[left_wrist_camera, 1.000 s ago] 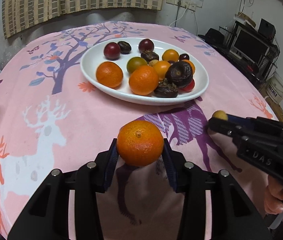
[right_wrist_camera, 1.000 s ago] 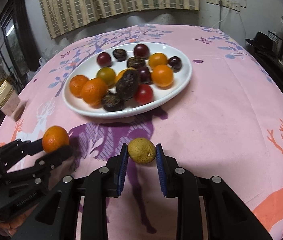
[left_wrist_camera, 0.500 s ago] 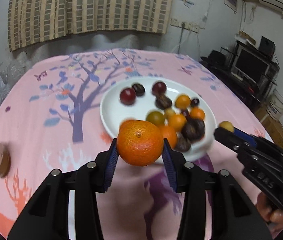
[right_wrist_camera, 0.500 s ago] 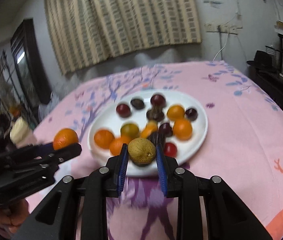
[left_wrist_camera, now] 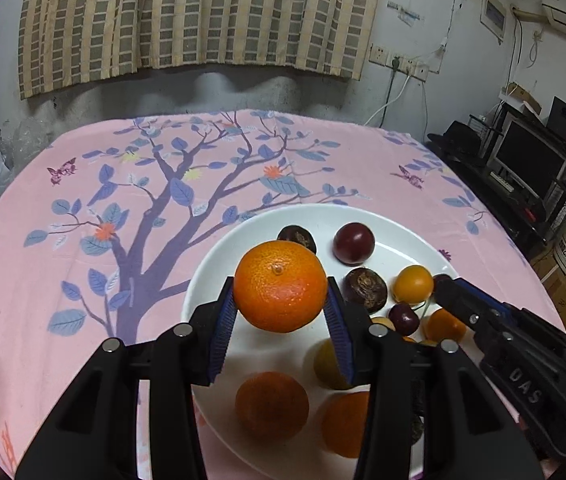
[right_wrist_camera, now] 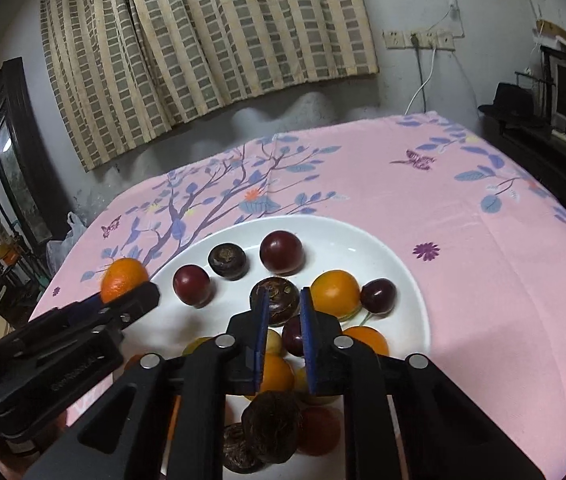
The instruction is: Organize fruits
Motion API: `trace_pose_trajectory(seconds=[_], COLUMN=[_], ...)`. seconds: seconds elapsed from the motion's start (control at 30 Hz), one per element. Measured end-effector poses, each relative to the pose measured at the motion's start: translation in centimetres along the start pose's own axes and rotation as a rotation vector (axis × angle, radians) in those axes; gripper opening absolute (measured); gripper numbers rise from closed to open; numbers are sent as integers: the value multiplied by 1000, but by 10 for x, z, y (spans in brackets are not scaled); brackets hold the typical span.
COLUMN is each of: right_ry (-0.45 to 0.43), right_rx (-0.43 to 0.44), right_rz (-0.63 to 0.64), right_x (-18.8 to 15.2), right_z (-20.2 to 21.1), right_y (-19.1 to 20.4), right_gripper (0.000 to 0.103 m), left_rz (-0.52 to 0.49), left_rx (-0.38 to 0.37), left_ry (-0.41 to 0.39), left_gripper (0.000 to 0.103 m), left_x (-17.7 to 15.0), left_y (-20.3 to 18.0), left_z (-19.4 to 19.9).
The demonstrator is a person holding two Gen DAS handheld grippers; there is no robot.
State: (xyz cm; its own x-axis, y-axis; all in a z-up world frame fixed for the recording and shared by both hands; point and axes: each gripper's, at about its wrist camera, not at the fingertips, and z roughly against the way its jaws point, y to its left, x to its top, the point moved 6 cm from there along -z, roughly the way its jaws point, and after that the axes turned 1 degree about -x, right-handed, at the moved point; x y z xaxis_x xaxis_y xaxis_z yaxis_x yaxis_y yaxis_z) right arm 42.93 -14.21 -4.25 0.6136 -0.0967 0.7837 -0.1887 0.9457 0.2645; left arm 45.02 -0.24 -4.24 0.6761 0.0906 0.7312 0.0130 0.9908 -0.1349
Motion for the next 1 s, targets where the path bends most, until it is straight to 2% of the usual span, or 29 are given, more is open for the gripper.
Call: trace_pose_trajectory(seconds=[0.07,0.1,0.17,0.2,0.23,0.4,0.47,0.57,0.67,0.83,0.9,1.0], right_ry=[7,-3,-22,-34,-47,-62,-75,-98,-86,10,52,92], right_rx=[29,40,59,56,46,-8,-29,-79,-95,-121,-101,-94], right_rz=[-14,-26,-41,-43,-41,14,44,95,143,184,177,189], right_x=[3,5,10,12,13,4,-1,-10,-26,-70,-85,-103], right_z=[4,8,17,24,29,51,62,82,95,101,102,105], right_y=[-2,-3,-4,-5,-6,-3,-2,-2,-1,-2,-1,0], right_gripper=[19,20,33,37,40,46,57,65,74,79,84,84], left_rz=[2,5,25,31,21,-55,-66,-77,-88,-71,-93,-137], left_rx=[-4,-4,-1,-6,-5,40,55,69,86,98,111,137], left_ry=[32,40,19,-37,-58,-117,-141,-133,-88,-47,-37,-48], left_gripper=[44,67,99,98,98,98,98,98,98,98,98,98], left_x=[-3,-4,-2,2,4,10,4,-10,-38,-92,-107,-122], left_y=[0,0,0,-2,-4,-15,-15,-13,-7,8,10,7], left_z=[-5,-4,4,16,23,67,86,104,114,125,130,139])
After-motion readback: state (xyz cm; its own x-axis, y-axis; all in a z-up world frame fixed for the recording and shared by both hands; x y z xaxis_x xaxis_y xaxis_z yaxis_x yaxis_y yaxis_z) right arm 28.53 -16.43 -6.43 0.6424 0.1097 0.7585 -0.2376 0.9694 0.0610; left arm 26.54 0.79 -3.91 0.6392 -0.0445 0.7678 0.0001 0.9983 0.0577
